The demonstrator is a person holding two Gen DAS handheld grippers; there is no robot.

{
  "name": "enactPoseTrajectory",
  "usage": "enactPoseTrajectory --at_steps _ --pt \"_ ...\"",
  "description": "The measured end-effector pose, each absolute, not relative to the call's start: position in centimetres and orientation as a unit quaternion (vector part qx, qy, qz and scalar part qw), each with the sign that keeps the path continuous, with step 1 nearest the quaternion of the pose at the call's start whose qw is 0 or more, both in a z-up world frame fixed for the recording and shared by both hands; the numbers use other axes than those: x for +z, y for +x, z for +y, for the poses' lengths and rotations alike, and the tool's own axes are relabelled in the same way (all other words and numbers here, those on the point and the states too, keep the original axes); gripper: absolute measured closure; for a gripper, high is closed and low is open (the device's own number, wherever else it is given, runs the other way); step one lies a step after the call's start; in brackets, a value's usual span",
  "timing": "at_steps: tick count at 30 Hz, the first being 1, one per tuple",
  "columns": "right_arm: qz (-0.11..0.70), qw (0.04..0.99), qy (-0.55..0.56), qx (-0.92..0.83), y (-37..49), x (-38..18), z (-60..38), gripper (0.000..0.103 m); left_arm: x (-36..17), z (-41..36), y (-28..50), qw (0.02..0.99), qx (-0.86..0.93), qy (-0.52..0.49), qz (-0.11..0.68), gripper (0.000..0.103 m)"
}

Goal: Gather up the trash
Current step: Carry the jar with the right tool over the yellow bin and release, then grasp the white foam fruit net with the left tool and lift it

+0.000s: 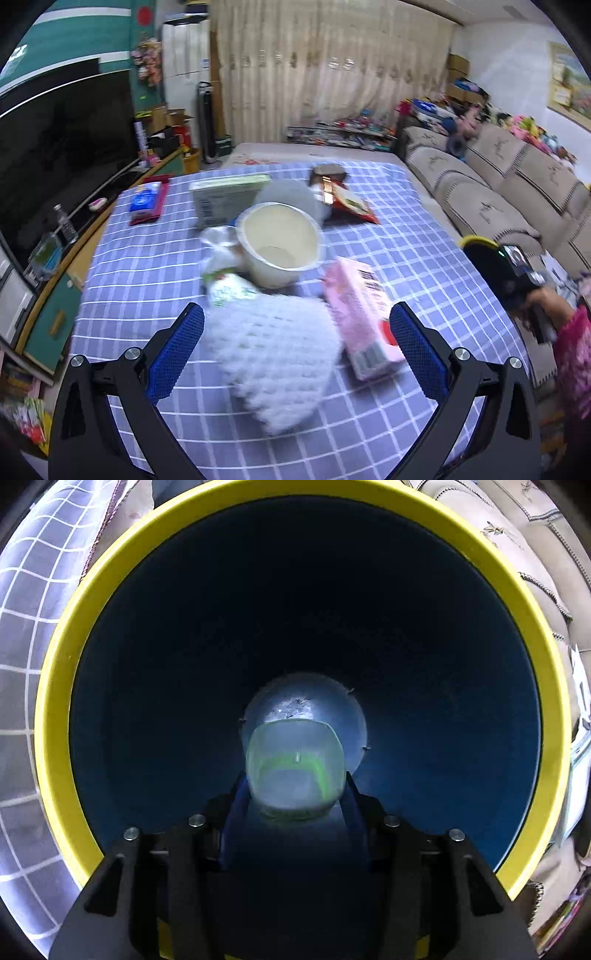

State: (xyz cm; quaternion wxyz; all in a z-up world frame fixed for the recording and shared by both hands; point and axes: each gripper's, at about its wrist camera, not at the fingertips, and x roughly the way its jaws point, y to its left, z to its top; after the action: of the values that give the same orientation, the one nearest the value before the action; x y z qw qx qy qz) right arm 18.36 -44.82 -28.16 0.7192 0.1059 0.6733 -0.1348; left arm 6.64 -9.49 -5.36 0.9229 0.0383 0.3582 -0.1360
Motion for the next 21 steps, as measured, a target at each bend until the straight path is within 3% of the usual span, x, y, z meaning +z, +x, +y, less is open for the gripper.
enactPoseTrajectory --at_steps 3,10,21 --pt "0.671 0.721 0.104 -0.136 18.3 -27.8 -45.0 0.048 -5.6 -11.2 6.1 0.918 -0.156 0.057 0.359 0.004" --pt "0.633 0.754 0.106 -0.138 16.9 -25.1 -45.0 0.048 -5.8 -13.6 5.9 0.905 -0.189 0.063 0.375 0.004" --pt "0.573 0.802 0.109 -0.128 13.6 -20.7 -43.5 0.044 -4.6 -8.2 7.6 0.916 -0.102 0.053 0.385 0.004"
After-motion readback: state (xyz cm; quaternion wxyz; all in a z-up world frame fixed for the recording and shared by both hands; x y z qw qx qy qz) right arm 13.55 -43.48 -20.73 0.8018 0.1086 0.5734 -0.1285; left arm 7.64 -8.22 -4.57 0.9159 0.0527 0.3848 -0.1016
